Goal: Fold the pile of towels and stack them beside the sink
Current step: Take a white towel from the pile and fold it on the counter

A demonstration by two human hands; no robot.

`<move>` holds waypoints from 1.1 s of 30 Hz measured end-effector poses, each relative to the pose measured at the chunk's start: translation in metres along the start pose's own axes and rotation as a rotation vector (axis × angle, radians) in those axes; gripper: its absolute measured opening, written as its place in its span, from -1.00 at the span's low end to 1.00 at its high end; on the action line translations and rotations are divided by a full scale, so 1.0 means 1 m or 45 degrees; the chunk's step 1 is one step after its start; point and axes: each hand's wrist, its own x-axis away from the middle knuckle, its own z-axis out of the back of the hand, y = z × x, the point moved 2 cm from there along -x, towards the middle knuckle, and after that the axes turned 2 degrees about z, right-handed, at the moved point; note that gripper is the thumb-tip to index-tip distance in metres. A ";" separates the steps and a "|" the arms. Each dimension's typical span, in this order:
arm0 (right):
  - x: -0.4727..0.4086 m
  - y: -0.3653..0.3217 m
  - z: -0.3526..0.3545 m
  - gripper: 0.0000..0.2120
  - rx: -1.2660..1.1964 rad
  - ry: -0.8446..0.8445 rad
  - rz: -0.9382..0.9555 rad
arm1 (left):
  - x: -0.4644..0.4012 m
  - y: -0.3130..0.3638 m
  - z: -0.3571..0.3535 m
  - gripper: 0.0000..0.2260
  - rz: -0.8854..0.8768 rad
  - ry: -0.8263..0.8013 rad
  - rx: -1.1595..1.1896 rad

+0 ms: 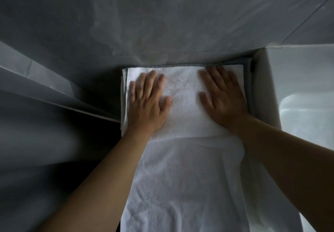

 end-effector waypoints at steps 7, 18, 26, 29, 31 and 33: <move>-0.003 0.005 -0.003 -0.43 -0.079 0.087 0.050 | -0.001 0.001 -0.008 -0.34 0.181 0.057 0.000; 0.070 -0.052 0.043 -0.48 -0.082 0.217 -0.123 | 0.051 0.021 0.031 -0.45 0.034 0.201 0.165; 0.209 -0.073 0.001 -0.44 -0.089 -0.307 -0.108 | 0.195 0.050 -0.013 -0.46 -0.136 -0.125 0.101; 0.219 -0.059 -0.011 -0.44 -0.057 -0.298 -0.109 | 0.200 0.043 -0.028 -0.38 -0.098 -0.183 0.039; 0.221 -0.056 -0.018 -0.43 -0.079 -0.240 -0.110 | 0.199 0.042 -0.034 -0.36 -0.094 -0.148 0.040; 0.221 -0.055 -0.020 -0.42 -0.088 -0.190 -0.107 | 0.199 0.042 -0.037 -0.36 -0.085 -0.093 0.048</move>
